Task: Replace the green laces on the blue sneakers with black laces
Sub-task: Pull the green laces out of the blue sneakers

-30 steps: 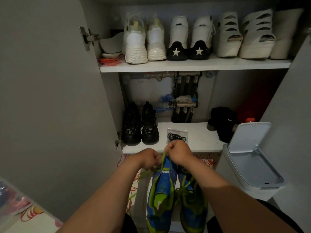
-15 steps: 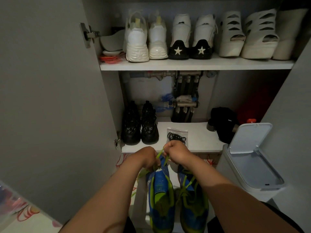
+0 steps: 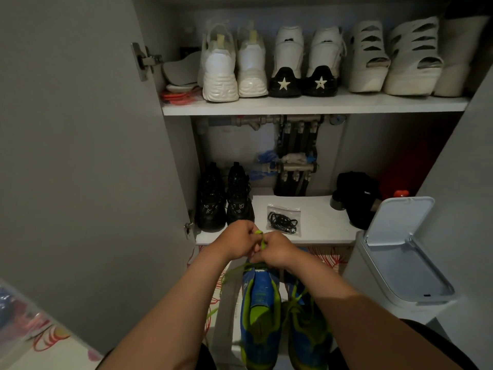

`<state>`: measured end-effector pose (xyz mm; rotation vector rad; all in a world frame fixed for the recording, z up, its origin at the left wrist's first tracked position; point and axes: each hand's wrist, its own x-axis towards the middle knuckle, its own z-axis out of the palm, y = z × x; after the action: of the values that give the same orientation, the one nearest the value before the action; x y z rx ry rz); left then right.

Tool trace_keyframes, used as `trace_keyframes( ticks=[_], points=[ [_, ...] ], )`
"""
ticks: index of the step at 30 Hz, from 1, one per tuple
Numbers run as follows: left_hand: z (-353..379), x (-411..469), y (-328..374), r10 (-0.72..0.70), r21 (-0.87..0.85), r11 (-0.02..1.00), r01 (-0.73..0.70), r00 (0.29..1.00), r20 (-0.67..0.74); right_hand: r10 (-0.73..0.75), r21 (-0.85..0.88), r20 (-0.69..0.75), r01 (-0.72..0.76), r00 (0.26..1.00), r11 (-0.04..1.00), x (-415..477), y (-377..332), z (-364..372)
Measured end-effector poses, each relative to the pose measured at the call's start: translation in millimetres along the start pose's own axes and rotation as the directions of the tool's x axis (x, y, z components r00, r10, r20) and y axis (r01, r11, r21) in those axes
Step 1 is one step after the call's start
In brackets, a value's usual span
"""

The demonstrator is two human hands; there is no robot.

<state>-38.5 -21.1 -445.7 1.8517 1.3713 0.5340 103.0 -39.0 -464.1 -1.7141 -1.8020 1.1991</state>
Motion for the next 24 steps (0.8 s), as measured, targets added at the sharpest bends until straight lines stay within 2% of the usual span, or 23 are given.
trace_keyframes(
  ticks=[4,8,14,17,20,22,24],
  points=[
    [0.7,-1.8,4.4,0.017,-0.14,0.99,-0.012,0.999,0.033,0.037,-0.059,-0.005,-0.037,0.999,0.998,-1.4,3.2,-2.6],
    [-5.3,-3.2,0.3,-0.045,-0.071,0.997,0.043,0.999,-0.014,0.069,-0.107,0.016,-0.067,0.998,0.992,-3.8,4.2,-3.7],
    [-2.8,-8.2,-17.1,-0.215,0.174,0.968,0.179,0.953,0.215,-0.011,-0.008,-0.011,0.011,1.0,1.0,-7.2,-3.7,-8.4],
    [6.1,-8.1,-25.0,-0.295,0.206,0.945,0.254,0.933,0.206,-0.07,0.049,-0.006,0.071,0.997,0.996,-8.4,-10.5,-10.4],
    [8.6,-11.2,-31.6,-0.398,0.144,0.916,0.373,0.885,0.24,-0.074,0.194,-0.105,0.093,0.992,0.977,-7.8,-17.3,-13.9],
    [7.3,-13.4,-36.1,-0.433,0.208,0.898,0.388,0.864,0.257,-0.047,0.279,-0.166,0.092,0.985,0.956,-6.7,-18.8,-16.6],
    [6.2,-11.5,-38.0,-0.399,0.213,0.909,0.358,0.895,0.199,-0.048,0.301,-0.194,0.106,0.98,0.948,-7.4,-18.2,-18.6]
  ],
)
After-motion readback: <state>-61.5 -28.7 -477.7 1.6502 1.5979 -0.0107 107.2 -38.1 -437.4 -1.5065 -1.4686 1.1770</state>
